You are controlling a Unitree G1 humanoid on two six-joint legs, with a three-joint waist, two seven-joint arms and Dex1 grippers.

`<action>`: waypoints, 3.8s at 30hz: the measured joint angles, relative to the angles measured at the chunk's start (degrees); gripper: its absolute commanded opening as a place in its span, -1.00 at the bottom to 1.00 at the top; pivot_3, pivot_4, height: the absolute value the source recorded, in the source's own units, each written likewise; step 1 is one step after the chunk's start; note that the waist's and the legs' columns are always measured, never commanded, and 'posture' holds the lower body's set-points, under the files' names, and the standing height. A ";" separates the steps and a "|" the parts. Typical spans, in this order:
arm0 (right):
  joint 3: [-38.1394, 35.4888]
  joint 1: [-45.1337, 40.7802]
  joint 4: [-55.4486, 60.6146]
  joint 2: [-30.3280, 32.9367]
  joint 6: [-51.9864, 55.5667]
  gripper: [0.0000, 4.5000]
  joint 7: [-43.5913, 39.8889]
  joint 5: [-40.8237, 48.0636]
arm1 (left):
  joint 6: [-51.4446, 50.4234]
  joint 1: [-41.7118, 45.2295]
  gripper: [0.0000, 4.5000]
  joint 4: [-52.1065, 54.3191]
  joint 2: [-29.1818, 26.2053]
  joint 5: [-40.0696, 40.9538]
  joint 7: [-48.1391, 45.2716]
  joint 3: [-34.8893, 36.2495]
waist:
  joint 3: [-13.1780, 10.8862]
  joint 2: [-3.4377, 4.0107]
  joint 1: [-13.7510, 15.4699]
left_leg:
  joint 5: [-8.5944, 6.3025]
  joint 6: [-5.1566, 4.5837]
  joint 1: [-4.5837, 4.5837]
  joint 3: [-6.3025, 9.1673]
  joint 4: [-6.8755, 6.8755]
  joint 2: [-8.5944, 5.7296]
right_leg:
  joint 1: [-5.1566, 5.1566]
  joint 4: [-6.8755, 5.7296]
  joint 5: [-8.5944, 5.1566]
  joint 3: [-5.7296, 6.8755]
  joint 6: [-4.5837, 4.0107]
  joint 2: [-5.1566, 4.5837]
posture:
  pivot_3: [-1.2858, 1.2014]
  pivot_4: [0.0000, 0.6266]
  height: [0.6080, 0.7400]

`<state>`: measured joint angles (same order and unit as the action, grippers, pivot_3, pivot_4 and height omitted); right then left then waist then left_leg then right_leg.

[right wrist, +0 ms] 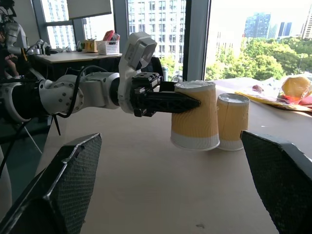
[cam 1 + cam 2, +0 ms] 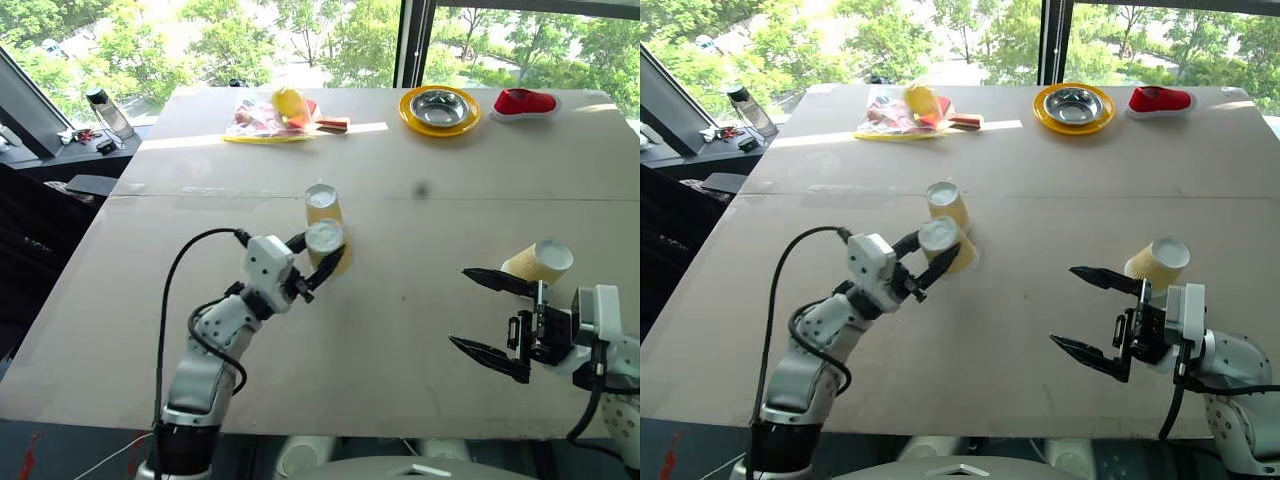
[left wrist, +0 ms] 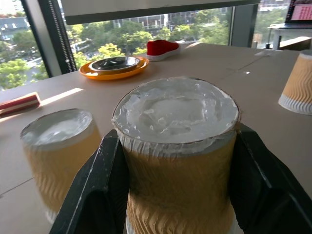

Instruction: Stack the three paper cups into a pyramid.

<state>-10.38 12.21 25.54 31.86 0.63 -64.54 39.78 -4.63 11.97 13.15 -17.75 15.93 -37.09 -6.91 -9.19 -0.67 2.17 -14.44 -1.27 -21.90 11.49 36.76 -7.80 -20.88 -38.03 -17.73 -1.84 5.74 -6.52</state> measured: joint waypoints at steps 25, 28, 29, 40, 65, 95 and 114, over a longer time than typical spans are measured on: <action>-2.56 11.22 7.20 -8.69 3.49 1.00 25.03 -8.84 | 9.36 25.13 0.90 -40.99 18.03 -11.39 2.34 -7.21 | 0.06 -0.01 -1.55 | 0.02 0.00 -0.62 -0.27 0.66 -0.03 | -0.79 -0.75 0.20 -0.47 0.32 0.13 | 0.03 -0.52 0.88; -2.29 11.24 7.20 -8.71 3.09 1.00 25.09 -9.08 | 9.98 24.75 0.96 -39.64 17.53 -11.25 1.71 -6.87 | 0.06 -0.01 -1.56 | 0.02 0.00 -0.65 -0.27 0.62 0.00 | -0.84 -0.71 0.20 -0.50 0.32 0.16 | 0.03 -0.52 0.88; -2.21 11.26 7.21 -8.70 2.97 1.00 25.04 -9.09 | 9.79 23.60 0.96 -37.20 16.67 -10.92 1.07 -6.62 | 0.06 -0.01 -1.67 | 0.02 0.00 -0.65 -0.28 0.61 0.01 | -0.85 -0.70 0.20 -0.52 0.32 0.17 | 0.03 -0.52 0.88; -1.30 9.40 7.26 -7.92 1.46 1.00 21.31 -7.02 | 5.23 -4.94 0.96 4.18 4.47 3.03 -2.45 3.09 | 0.18 0.20 -2.32 | 0.02 0.00 -0.49 -0.34 0.59 0.12 | -0.80 -0.74 0.22 -0.63 0.27 0.23 | 0.03 -0.52 0.88; 1.85 0.79 5.94 -4.69 3.68 1.00 15.56 -2.85 | 10.02 10.85 0.96 -27.41 4.09 -7.79 11.91 8.79 | 0.27 0.13 -1.35 | 0.05 0.06 -0.54 -0.32 0.59 0.13 | -0.77 -0.70 0.29 -0.55 0.18 0.27 | 0.03 -0.52 0.88; 2.20 9.31 10.22 -8.43 2.34 1.00 27.90 -10.15 | 14.07 24.36 0.09 -45.85 13.28 -6.20 -2.20 2.32 | 0.30 0.06 -2.43 | 0.05 0.06 -0.59 -0.31 0.62 0.13 | -0.84 -0.76 0.28 -0.57 0.20 0.31 | 0.03 -0.52 0.88; 1.68 11.54 9.25 -9.29 -1.67 1.00 27.25 -11.40 | 14.74 21.61 0.97 -42.40 12.33 -6.64 -5.05 2.37 | 0.31 0.07 -2.69 | 0.05 0.06 -0.59 -0.30 0.63 0.13 | -0.84 -0.77 0.28 -0.57 0.19 0.30 | 0.03 -0.52 0.88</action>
<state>-8.70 23.75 34.80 22.58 -1.04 -37.29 28.38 10.11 33.58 -29.25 -5.43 9.30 -42.13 -4.54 -8.88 -0.61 -0.52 -14.38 -1.20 -22.49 11.19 37.39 -7.67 -21.72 -38.80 -17.46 -2.42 5.94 -6.22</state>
